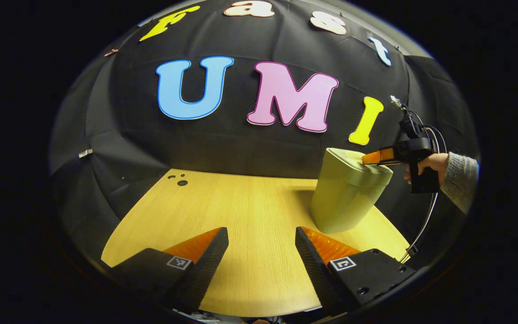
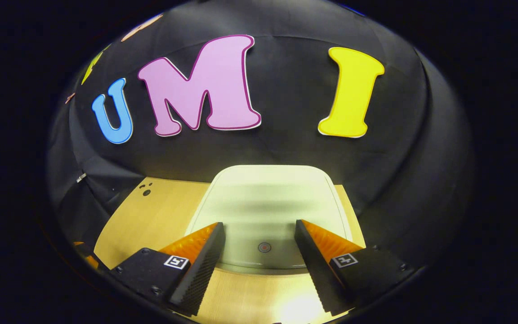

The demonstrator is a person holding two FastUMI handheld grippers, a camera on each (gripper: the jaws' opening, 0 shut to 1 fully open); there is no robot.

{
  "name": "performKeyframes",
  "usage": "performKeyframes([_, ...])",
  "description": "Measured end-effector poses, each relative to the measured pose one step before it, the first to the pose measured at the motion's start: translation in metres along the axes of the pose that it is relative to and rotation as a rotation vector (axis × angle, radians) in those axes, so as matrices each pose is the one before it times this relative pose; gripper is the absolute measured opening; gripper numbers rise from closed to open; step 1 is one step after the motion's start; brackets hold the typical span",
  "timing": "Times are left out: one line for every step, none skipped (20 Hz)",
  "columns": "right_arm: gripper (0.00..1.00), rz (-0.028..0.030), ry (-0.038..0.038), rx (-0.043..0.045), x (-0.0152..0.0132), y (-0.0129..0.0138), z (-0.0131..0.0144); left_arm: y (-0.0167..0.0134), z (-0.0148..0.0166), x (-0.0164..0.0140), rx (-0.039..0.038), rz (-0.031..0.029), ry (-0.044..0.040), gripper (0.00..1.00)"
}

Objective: Press the lid of the desktop garbage bin to open it, pick up the crumpled paper on the desktop and throw it into the bin, then pick up the pop can on the desktop and drop it into the bin, and finally close the garbage bin lid.

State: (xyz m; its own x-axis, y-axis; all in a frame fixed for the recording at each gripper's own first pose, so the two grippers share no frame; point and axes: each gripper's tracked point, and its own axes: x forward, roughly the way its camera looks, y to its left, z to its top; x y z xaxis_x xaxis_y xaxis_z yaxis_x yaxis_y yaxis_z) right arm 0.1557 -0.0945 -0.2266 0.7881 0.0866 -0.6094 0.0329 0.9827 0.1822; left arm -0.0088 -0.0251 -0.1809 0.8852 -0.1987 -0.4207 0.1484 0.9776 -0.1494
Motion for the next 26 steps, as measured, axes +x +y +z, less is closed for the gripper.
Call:
performKeyframes([1.0, -0.0067, -0.00014, -0.00527, -0.00044, -0.00047, 0.0003, -0.00031, 0.00096, -0.00017, 0.00199, 0.00085, -0.002, 0.95])
performKeyframes([1.0, -0.00109, -0.02047, 0.00046, -0.00001, 0.00021, 0.00453, -0.00002, 0.00107, 0.00014, 0.00126, -0.00135, -0.0039, 0.99])
performKeyframes([0.99, -0.00119, -0.01615, 0.00819, 0.00238, 0.00113, 0.00144, -0.00139, 0.00156, 0.00039, 0.00072, -0.00304, -0.00229, 0.96])
performKeyframes([0.99, -0.00434, -0.00101, 0.00681, -0.00312, -0.00085, 0.00109, 0.00013, 0.00035, 0.00118, 0.00173, -0.00139, -0.00117, 0.95])
performKeyframes([0.99, -0.01003, -0.00744, -0.00112, 0.00153, -0.00163, 0.00043, -0.00069, 0.00003, -0.00017, 0.00192, -0.00192, 0.00116, 0.98])
performKeyframes([0.99, -0.01038, 0.00219, -0.00434, 0.0, -0.00029, -0.00093, -0.00077, -0.00135, 0.0003, 0.00179, -0.0008, 0.00111, 0.96])
performKeyframes([0.99, -0.00888, -0.00293, -0.00243, -0.00102, 0.00026, 0.00105, -0.00042, 0.00072, -0.00004, 0.00111, -0.00096, -0.00039, 0.95])
performKeyframes([0.98, 0.00488, -0.00527, -0.00459, -0.0004, 0.00362, 0.00054, -0.00024, 0.0007, 0.00076, 0.00103, -0.00178, -0.0006, 0.96])
performKeyframes([0.99, 0.01495, -0.01306, -0.00143, -0.00161, 0.00486, 0.00286, -0.00033, 0.00093, 0.0, 0.00139, -0.00053, -0.00142, 0.96])
performKeyframes([1.0, 0.01264, -0.02022, 0.00009, -0.00268, 0.00467, 0.0051, 0.00052, 0.00014, -0.00026, 0.00103, -0.00015, -0.00099, 0.96])
performKeyframes([1.0, 0.00931, -0.02835, 0.00068, -0.00308, 0.00251, 0.00648, 0.00018, 0.00176, -0.00012, 0.00079, 0.00065, -0.00203, 0.96])
performKeyframes([1.0, 0.00908, -0.0263, 0.00129, -0.00278, 0.00289, 0.0066, 0.00052, 0.00071, 0.00045, 0.0003, 0.0012, -0.00245, 0.95])
performKeyframes([0.99, 0.00186, -0.01876, 0.00195, -0.00426, 0.00153, 0.00431, 0.00042, 0.0003, 0.00006, -0.00039, 0.00155, -0.00124, 0.95])
performKeyframes([0.99, -0.00195, -0.00895, 0.00069, -0.00268, 0.00002, 0.00294, 0.00063, 0.00074, -0.00003, -0.00121, 0.00195, -0.00202, 0.96])
performKeyframes([0.99, -0.00216, -0.00358, -0.00006, -0.00357, -0.00025, 0.00004, 0.0001, 0.00148, -0.00021, -0.00115, -0.00032, -0.00178, 0.96])
performKeyframes([0.99, 0.00055, -0.00164, -0.00199, -0.00488, -0.00009, -0.00024, -0.00058, 0.00043, -0.00014, 0.00058, -0.00085, -0.00169, 0.96])
performKeyframes([0.99, 0.00163, -0.00297, -0.00536, -0.00387, 0.00088, 0.00034, -0.0004, 0.00151, 0.00043, 0.00154, -0.0004, -0.0021, 0.96])
performKeyframes([0.99, 0.00318, -0.0056, -0.00804, -0.00505, 0.0015, 0.0006, -0.00059, 0.00011, 0.00019, 0.00116, -0.00172, -0.00113, 0.96])
performKeyframes([0.99, 0.00396, -0.00831, -0.01, -0.00488, 0.00134, 0.0013, -0.0007, 0.00126, 0.00028, 0.00056, -0.00066, -0.00145, 0.98])
performKeyframes([0.99, 0.00386, -0.00596, -0.00774, -0.00596, 0.00234, 0.00098, -0.00132, 0.00191, 0.00108, 0.00074, -0.00344, -0.00162, 0.96])
performKeyframes([0.99, 0.01036, -0.0095, -0.00588, -0.00627, 0.00399, 0.00153, -0.00146, 0.00202, 0.00095, 0.00133, -0.00324, -0.00254, 0.96])
performKeyframes([0.99, 0.01215, -0.01029, -0.00395, -0.00594, 0.00539, 0.00071, -0.00086, 0.0013, 0.00094, 0.00117, -0.00316, -0.00242, 0.96])
performKeyframes([0.99, 0.01216, -0.01212, -0.00421, -0.00655, 0.00547, 0.00185, -0.00108, 0.00253, 0.00127, 0.00074, -0.00419, -0.0028, 0.96])
performKeyframes([0.99, 0.01311, -0.01142, -0.00504, -0.00674, 0.00552, 0.00202, -0.00204, 0.00197, 0.00116, 0.00127, -0.0039, -0.00394, 0.96])
performKeyframes([0.99, 0.01137, -0.01057, -0.00788, -0.00628, 0.00623, 0.00083, -0.00197, 0.00434, 0.00185, 0.00174, -0.00398, -0.00478, 0.96])
performKeyframes([0.99, 0.01103, -0.00969, -0.00695, -0.00621, 0.00608, 0.00068, -0.00103, 0.00161, 0.00134, 0.00109, -0.00218, -0.00411, 0.96])
